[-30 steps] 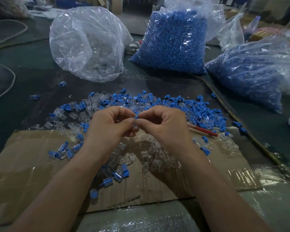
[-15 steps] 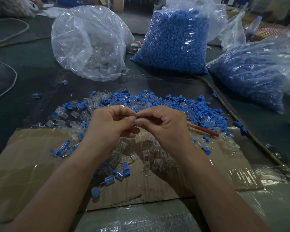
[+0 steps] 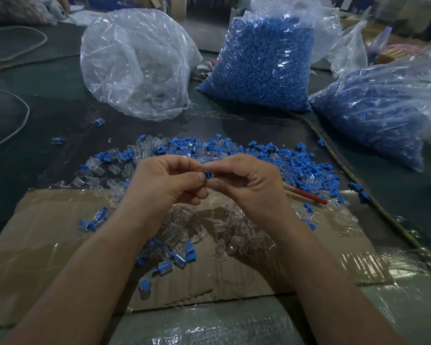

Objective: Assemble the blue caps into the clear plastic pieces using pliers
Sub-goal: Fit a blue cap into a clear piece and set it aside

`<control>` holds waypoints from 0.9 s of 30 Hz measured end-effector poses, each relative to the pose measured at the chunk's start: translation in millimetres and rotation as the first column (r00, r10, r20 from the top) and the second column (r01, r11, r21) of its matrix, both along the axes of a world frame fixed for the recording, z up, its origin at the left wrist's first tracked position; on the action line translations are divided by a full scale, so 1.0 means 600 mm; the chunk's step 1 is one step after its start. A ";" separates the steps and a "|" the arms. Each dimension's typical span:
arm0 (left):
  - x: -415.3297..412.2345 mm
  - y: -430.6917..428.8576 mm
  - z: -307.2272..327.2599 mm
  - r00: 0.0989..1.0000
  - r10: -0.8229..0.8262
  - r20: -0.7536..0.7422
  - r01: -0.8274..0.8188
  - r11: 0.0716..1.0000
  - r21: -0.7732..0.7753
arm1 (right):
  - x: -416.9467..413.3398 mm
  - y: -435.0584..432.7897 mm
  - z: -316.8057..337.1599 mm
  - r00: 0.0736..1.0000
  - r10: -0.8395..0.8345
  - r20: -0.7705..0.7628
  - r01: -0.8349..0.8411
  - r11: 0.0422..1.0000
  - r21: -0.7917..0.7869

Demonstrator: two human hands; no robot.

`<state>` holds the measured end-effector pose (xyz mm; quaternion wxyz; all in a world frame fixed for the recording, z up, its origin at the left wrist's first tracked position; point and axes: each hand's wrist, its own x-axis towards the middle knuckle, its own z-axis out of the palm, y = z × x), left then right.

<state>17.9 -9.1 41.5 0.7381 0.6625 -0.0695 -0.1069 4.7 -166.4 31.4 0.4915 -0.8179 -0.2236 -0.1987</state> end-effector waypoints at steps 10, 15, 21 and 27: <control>-0.002 -0.002 0.002 1.000 0.002 0.007 -0.003 1.000 0.015 | 0.001 -0.001 -0.002 0.992 -0.033 0.121 0.045 0.995 -0.093; -0.002 -0.002 0.003 1.000 0.018 -0.013 -0.018 1.000 -0.009 | -0.001 -0.001 -0.001 1.000 -0.005 0.014 0.006 0.999 -0.048; -0.001 0.000 0.002 0.998 -0.012 -0.068 0.010 0.999 -0.037 | 0.000 0.001 -0.005 0.999 -0.025 0.033 0.027 0.998 -0.057; 0.002 0.006 0.004 0.990 -0.078 -0.115 0.064 0.991 -0.116 | 0.001 -0.003 -0.003 0.994 -0.075 0.081 0.082 0.993 -0.082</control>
